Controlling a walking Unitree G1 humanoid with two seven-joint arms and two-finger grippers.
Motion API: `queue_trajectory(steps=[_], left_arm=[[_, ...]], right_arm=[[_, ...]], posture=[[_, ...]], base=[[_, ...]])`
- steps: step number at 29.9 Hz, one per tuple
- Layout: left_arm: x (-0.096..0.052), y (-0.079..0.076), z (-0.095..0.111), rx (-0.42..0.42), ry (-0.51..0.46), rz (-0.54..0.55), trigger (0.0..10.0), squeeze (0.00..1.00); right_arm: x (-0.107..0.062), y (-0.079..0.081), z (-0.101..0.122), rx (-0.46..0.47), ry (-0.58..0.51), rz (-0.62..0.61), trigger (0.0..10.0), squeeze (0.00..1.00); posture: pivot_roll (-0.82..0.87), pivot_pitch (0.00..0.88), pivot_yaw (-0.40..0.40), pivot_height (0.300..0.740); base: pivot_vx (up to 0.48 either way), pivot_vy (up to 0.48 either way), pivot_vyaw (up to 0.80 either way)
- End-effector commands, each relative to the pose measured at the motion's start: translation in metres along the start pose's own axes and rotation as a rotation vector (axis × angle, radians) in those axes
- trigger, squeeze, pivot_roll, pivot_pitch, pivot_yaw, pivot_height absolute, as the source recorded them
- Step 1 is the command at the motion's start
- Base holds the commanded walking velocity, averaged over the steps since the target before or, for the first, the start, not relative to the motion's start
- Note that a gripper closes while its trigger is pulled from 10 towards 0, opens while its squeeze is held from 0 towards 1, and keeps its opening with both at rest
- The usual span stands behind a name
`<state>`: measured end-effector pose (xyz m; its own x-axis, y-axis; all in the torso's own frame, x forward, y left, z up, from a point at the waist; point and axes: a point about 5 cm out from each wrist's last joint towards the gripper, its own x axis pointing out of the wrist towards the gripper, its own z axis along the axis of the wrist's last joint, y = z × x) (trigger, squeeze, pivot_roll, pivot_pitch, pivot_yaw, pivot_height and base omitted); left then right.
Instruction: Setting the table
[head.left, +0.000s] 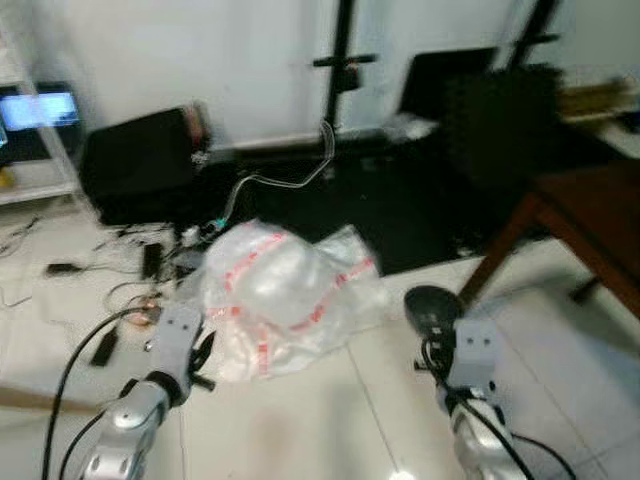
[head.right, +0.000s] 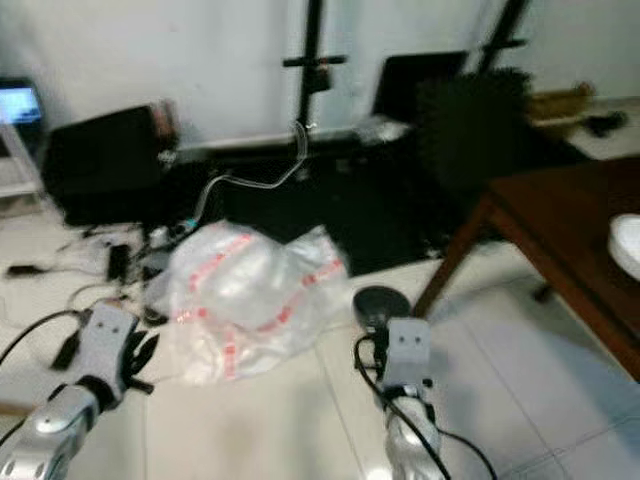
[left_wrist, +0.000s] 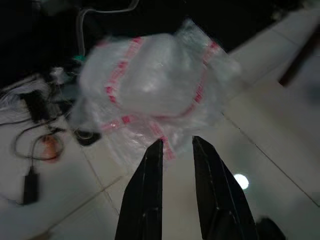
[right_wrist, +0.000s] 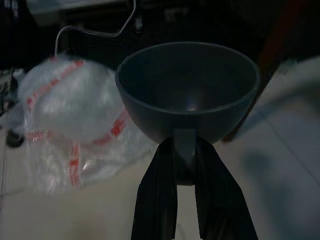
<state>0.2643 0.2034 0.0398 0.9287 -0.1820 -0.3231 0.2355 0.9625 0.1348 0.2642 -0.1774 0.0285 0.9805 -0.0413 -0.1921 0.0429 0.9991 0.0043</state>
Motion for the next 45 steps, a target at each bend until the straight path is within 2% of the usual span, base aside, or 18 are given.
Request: queue_trajectory(steps=[1,18,23,24,26,28,30,31,37,40,45], left_arm=[[0.0,-0.002,-0.003,-0.013,0.012,-0.007,10.0,0.0],[0.003,-0.004,0.001,-0.025,-0.004,-0.017,10.0,0.0],[0.005,-0.003,0.006,-0.042,-0.007,-0.012,10.0,0.0],[0.006,-0.003,0.018,-0.053,-0.042,-0.021,10.0,0.0],[0.007,-0.004,0.027,-0.068,-0.075,-0.027,10.0,0.0],[0.01,-0.006,0.062,-0.071,-0.189,-0.051,10.0,0.0],[0.011,-0.007,0.074,-0.07,-0.226,-0.059,10.0,0.0],[0.012,-0.008,0.09,-0.072,-0.272,-0.062,10.0,0.0],[0.013,-0.014,0.133,-0.1,-0.395,-0.106,10.0,0.0],[0.012,-0.018,0.151,-0.107,-0.445,-0.125,10.0,0.0],[0.012,-0.021,0.165,-0.118,-0.472,-0.119,10.0,0.0]], right_arm=[[-0.003,-0.003,-0.005,0.004,0.018,-0.014,10.0,0.0],[0.001,-0.005,0.003,0.0,-0.012,-0.015,10.0,0.0],[0.003,-0.005,0.014,0.003,-0.053,-0.019,10.0,0.0],[0.006,-0.006,0.029,0.004,-0.108,-0.021,10.0,0.0],[0.007,-0.006,0.039,0.009,-0.146,-0.023,10.0,0.0],[0.012,-0.009,0.071,0.037,-0.252,-0.037,10.0,0.0],[0.014,-0.009,0.082,0.048,-0.288,-0.041,10.0,0.0],[0.015,-0.01,0.098,0.062,-0.338,-0.046,10.0,0.0],[0.014,-0.011,0.142,0.111,-0.478,-0.063,10.0,0.0],[0.009,-0.011,0.159,0.141,-0.529,-0.068,10.0,0.0],[0.006,-0.011,0.168,0.164,-0.548,-0.069,10.0,0.0]], posture=[[0.0,0.055,0.068,0.74],[-0.01,0.039,0.064,0.74],[-0.01,0.033,0.067,0.74],[-0.02,0.026,0.071,0.74],[-0.02,0.026,0.071,0.74],[-0.02,0.02,0.072,0.74],[-0.02,0.018,0.073,0.74],[-0.02,0.019,0.074,0.74],[-0.02,0.016,0.078,0.74],[-0.02,0.015,0.08,0.74],[-0.03,0.018,0.083,0.74]], base=[[0.0,0.0,-0.8],[0.0,0.0,-0.8],[0.0,0.0,-0.8],[0.0,0.0,-0.8],[0.0,0.0,-0.8],[0.0,0.0,-0.8],[0.0,0.0,-0.8],[0.0,0.0,-0.8],[0.0,0.0,-0.8],[0.0,0.0,-0.8],[0.0,0.0,-0.8]])
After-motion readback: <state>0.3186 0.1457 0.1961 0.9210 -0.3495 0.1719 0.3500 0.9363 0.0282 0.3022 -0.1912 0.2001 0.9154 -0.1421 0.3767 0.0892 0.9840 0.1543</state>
